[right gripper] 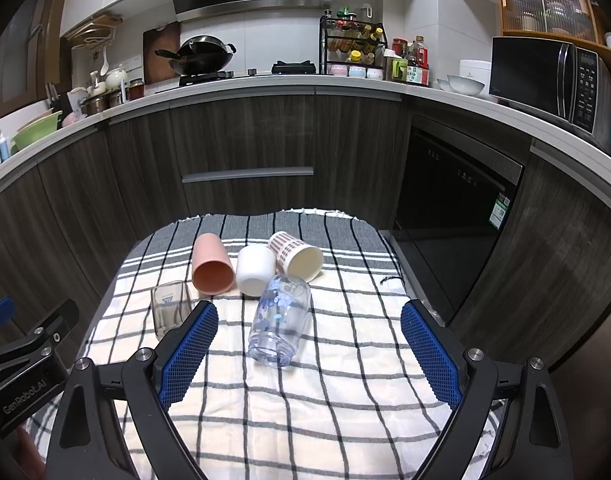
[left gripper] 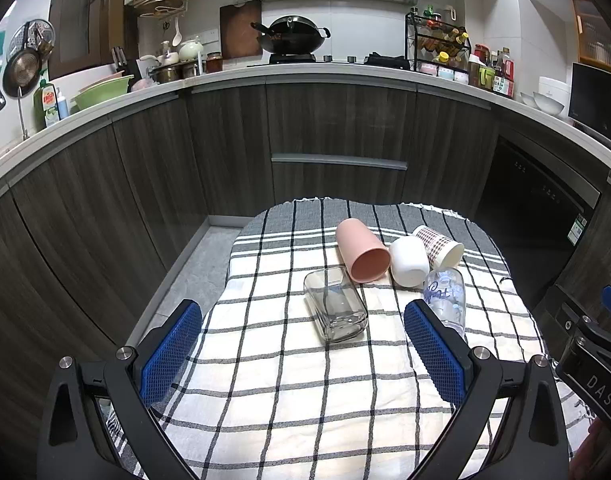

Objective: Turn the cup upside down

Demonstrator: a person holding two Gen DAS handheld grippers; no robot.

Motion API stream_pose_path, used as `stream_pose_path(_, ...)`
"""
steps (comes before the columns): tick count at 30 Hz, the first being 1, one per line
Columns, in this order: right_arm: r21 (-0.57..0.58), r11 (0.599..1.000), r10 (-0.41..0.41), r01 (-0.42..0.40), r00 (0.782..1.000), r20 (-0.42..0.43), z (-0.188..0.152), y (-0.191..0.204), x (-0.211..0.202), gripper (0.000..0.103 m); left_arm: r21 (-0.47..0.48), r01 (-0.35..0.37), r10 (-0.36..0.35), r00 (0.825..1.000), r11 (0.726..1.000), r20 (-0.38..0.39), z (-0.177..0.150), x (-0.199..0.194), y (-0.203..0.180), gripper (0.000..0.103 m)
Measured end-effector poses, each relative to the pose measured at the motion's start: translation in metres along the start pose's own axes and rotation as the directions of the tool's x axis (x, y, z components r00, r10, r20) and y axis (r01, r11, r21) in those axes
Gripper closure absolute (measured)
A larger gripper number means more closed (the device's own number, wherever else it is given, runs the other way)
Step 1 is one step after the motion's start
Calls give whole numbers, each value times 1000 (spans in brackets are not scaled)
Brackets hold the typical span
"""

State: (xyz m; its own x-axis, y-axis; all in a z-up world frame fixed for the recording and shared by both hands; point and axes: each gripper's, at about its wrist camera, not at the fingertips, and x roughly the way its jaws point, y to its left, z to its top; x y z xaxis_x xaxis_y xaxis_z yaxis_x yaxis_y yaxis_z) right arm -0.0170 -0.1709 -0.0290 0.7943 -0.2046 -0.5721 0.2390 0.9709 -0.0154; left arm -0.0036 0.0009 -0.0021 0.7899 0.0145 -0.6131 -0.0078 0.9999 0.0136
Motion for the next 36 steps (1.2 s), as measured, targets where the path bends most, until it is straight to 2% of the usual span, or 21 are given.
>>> stream_pose_path(36,7,1000,2,-1,1000,-7,-4,-3,4,10,-1,-1,1,1000,1000,-4,-2,4,1,0)
